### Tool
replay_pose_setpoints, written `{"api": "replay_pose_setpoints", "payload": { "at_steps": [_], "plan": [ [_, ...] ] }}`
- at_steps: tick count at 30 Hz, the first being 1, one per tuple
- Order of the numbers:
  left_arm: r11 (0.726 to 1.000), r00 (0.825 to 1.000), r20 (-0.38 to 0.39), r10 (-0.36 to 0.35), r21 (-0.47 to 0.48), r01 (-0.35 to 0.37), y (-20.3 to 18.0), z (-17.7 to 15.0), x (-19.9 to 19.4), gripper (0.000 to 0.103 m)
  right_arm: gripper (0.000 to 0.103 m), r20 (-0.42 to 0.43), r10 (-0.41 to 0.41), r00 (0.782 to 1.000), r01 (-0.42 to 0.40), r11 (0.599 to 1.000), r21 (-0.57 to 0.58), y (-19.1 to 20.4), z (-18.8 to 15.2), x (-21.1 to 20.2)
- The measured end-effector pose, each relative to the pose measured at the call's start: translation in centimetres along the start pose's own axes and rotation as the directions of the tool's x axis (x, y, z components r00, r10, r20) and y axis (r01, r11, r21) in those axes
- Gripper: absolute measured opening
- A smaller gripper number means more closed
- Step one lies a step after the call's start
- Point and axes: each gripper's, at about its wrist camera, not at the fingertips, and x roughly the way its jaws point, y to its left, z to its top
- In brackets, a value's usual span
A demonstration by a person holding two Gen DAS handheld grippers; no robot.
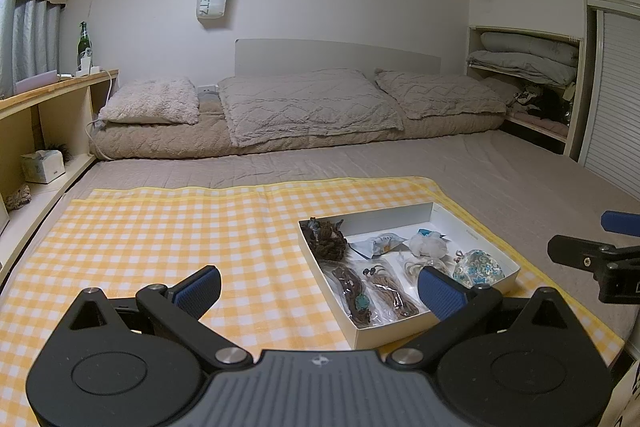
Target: Organize soft objects
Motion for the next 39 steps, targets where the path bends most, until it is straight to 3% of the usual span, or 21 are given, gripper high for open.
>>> {"api": "replay_pose_setpoints", "payload": {
  "at_steps": [39],
  "plan": [
    [1.000,1.000,-0.001,-0.004,-0.002,0.004,-0.12,-0.15,-0.11,0.103,0.103,-0.003,0.012,1.000,-0.012,1.000,-0.010,0.12,0.00,0.27]
  ]
}}
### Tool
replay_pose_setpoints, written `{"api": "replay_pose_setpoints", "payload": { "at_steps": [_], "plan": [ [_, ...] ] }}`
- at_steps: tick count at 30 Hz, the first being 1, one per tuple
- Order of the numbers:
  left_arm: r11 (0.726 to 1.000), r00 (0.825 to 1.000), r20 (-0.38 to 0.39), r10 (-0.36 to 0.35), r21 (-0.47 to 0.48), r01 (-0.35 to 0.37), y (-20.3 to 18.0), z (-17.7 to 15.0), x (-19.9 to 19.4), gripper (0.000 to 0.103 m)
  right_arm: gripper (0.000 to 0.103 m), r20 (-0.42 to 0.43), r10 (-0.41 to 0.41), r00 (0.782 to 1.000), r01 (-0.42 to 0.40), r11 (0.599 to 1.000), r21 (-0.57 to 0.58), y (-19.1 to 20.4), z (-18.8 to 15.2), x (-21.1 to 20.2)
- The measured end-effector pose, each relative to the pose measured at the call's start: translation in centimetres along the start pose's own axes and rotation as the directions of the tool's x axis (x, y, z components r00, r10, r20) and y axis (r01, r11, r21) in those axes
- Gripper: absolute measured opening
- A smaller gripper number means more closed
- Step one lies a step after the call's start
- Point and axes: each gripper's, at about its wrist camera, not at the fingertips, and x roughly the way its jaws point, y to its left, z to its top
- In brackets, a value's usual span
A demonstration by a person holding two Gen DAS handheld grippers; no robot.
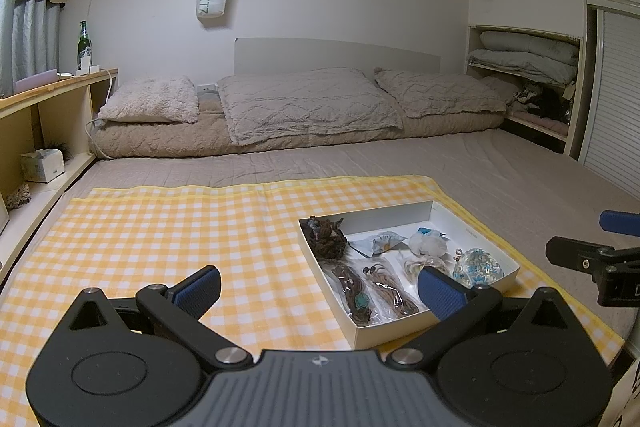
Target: Organize soft objects
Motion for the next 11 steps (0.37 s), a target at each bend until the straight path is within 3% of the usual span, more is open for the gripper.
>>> {"api": "replay_pose_setpoints", "payload": {
  "at_steps": [11],
  "plan": [
    [1.000,1.000,-0.003,0.002,0.001,-0.002,0.38,-0.15,0.16,0.103,0.103,0.000,-0.001,1.000,0.001,1.000,0.001,-0.01,0.03,-0.01]
  ]
}}
